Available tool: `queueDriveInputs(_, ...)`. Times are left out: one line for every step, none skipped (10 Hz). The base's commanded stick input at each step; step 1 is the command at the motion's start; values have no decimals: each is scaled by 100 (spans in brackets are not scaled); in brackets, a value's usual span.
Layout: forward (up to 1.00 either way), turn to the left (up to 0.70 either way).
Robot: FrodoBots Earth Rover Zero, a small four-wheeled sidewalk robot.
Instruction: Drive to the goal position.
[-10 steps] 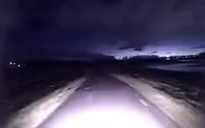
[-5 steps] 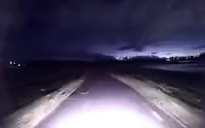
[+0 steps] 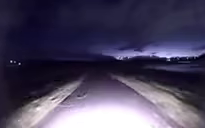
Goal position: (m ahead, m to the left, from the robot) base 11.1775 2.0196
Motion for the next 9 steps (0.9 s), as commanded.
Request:
queueDriveInputs(85, 0)
queueDriveInputs(85, 0)
queueDriveInputs(85, 0)
queueDriveInputs(85, 0)
queueDriveInputs(85, 0)
queueDriveInputs(85, 0)
queueDriveInputs(85, 0)
queueDriveInputs(85, 0)
queueDriveInputs(85, 0)
